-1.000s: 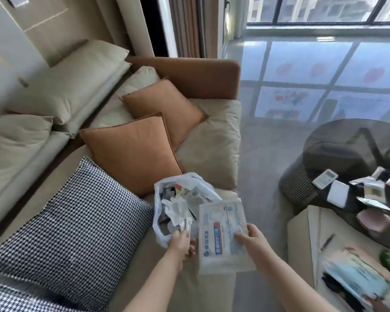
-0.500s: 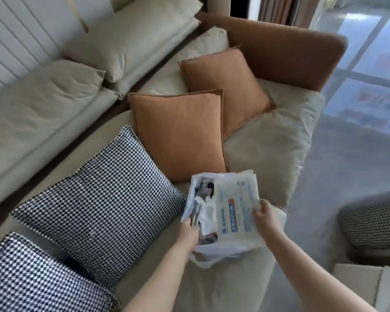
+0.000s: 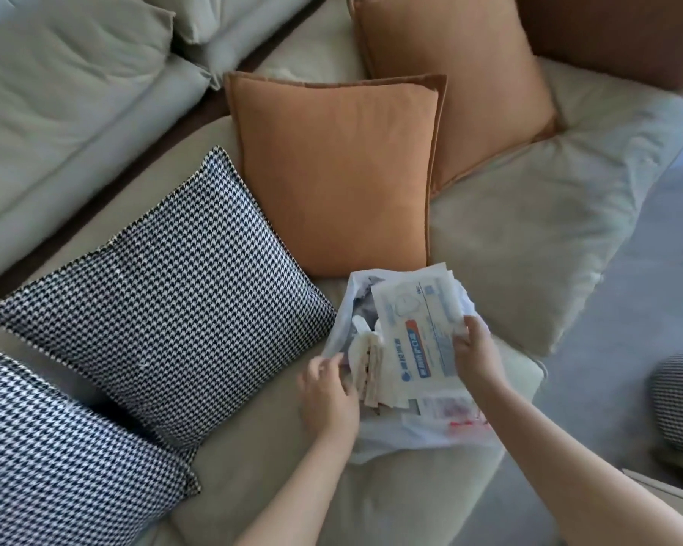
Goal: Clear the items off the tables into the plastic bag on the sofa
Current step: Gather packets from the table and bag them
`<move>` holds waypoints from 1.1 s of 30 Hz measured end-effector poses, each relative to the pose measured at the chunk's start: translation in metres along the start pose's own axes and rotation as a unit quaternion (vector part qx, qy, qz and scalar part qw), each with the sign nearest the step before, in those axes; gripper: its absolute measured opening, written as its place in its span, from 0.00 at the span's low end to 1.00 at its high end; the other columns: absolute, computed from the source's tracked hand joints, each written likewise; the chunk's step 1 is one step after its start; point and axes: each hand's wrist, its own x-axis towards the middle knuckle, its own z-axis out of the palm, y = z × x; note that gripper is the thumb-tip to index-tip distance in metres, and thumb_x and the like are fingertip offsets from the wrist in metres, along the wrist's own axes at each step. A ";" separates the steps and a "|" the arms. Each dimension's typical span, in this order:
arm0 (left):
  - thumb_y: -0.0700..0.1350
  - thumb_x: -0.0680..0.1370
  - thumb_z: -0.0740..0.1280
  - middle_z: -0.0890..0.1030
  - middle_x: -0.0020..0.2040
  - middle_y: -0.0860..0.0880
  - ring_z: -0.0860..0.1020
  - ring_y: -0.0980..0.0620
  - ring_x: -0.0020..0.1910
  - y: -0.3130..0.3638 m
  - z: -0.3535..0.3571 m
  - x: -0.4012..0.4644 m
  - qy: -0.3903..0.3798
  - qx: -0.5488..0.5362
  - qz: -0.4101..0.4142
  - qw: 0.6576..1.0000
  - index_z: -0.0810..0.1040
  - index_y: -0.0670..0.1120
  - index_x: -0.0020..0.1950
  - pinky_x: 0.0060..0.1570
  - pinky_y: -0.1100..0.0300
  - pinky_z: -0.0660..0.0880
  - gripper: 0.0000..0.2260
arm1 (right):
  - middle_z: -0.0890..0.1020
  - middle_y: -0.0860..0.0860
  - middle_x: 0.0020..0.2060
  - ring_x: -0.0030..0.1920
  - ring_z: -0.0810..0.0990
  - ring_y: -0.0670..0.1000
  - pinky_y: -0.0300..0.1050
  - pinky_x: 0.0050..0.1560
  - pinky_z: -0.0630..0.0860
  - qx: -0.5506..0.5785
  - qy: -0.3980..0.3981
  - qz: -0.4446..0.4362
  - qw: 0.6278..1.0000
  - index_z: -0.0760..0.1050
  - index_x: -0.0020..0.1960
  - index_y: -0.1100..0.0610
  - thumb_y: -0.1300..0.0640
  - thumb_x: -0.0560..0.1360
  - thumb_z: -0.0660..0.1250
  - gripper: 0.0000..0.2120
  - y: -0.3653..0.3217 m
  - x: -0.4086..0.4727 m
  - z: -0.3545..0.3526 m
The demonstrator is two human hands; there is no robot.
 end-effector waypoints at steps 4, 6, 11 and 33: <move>0.53 0.78 0.65 0.59 0.76 0.44 0.64 0.42 0.72 -0.016 -0.005 0.010 -0.098 -0.098 -0.199 0.970 0.50 0.47 0.78 0.66 0.49 0.67 0.35 | 0.72 0.43 0.36 0.34 0.70 0.42 0.38 0.31 0.67 0.013 -0.001 -0.017 1.000 0.64 0.52 0.49 0.67 0.76 0.52 0.14 -0.007 -0.002 -0.003; 0.53 0.80 0.61 0.64 0.74 0.42 0.68 0.41 0.69 -0.016 -0.004 0.013 -0.167 -0.241 -0.296 0.909 0.51 0.42 0.77 0.64 0.50 0.68 0.32 | 0.75 0.46 0.37 0.35 0.72 0.44 0.40 0.33 0.69 0.036 -0.001 -0.017 0.999 0.66 0.49 0.51 0.66 0.76 0.53 0.11 -0.009 -0.004 -0.001; 0.47 0.79 0.63 0.78 0.48 0.44 0.77 0.47 0.42 -0.020 -0.016 0.008 -0.160 -0.331 -0.264 0.892 0.74 0.41 0.57 0.42 0.55 0.75 0.11 | 0.78 0.51 0.44 0.42 0.77 0.51 0.44 0.36 0.73 0.048 -0.026 -0.012 0.998 0.69 0.53 0.54 0.62 0.78 0.53 0.08 -0.007 -0.018 0.014; 0.48 0.79 0.61 0.75 0.43 0.44 0.69 0.51 0.31 0.000 -0.067 0.016 -0.061 -0.413 -0.166 0.893 0.71 0.46 0.47 0.19 0.65 0.64 0.06 | 0.75 0.49 0.60 0.64 0.68 0.53 0.47 0.62 0.66 -0.312 0.014 -0.147 0.939 0.74 0.60 0.51 0.45 0.78 0.58 0.15 -0.020 -0.034 0.030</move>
